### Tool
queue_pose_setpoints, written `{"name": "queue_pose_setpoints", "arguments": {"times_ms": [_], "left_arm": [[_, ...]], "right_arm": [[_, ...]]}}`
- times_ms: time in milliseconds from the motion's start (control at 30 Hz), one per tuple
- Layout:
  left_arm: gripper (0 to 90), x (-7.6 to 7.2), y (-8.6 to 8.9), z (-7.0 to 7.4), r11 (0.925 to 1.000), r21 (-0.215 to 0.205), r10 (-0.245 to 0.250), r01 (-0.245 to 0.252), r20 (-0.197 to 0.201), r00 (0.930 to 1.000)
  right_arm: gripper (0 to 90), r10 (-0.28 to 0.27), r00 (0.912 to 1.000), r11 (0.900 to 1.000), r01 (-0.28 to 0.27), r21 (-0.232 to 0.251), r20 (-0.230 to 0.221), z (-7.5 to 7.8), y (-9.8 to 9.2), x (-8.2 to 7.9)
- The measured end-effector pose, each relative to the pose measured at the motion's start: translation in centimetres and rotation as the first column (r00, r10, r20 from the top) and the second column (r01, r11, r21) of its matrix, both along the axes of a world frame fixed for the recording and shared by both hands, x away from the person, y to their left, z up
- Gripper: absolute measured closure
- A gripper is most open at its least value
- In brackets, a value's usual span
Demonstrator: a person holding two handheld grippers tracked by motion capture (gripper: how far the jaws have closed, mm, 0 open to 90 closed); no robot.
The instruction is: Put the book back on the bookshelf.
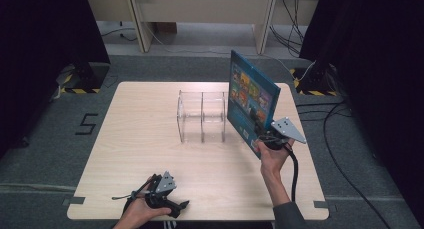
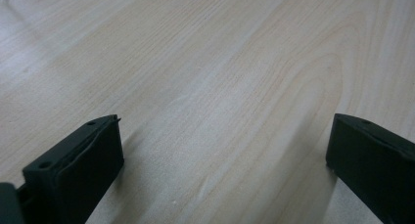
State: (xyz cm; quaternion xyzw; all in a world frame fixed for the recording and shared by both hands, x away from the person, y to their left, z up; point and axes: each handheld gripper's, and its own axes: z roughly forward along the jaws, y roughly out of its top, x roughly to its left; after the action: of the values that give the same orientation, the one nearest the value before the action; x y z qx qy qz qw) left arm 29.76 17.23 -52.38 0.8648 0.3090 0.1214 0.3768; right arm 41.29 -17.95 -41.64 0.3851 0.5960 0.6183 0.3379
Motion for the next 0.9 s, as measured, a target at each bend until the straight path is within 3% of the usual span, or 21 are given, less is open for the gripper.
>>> {"name": "queue_pose_setpoints", "arguments": {"times_ms": [300, 900], "left_arm": [[0.0, -0.1, -0.1, 0.0, 1.0000, -0.001, -0.008, 0.008, 0.001, 1.0000], [0.0, -0.2, -0.3, 0.0, 0.9998, -0.002, -0.020, 0.020, 0.003, 0.9998]], "right_arm": [[82.6, -0.018, 0.9998, 1.000, 0.018, 0.023, -0.007, -0.2, 0.4, 1.2], [82.5, -0.075, 0.9972, 0.997, 0.075, 0.023, 0.007, -1.0, 1.8, 2.4]]}}
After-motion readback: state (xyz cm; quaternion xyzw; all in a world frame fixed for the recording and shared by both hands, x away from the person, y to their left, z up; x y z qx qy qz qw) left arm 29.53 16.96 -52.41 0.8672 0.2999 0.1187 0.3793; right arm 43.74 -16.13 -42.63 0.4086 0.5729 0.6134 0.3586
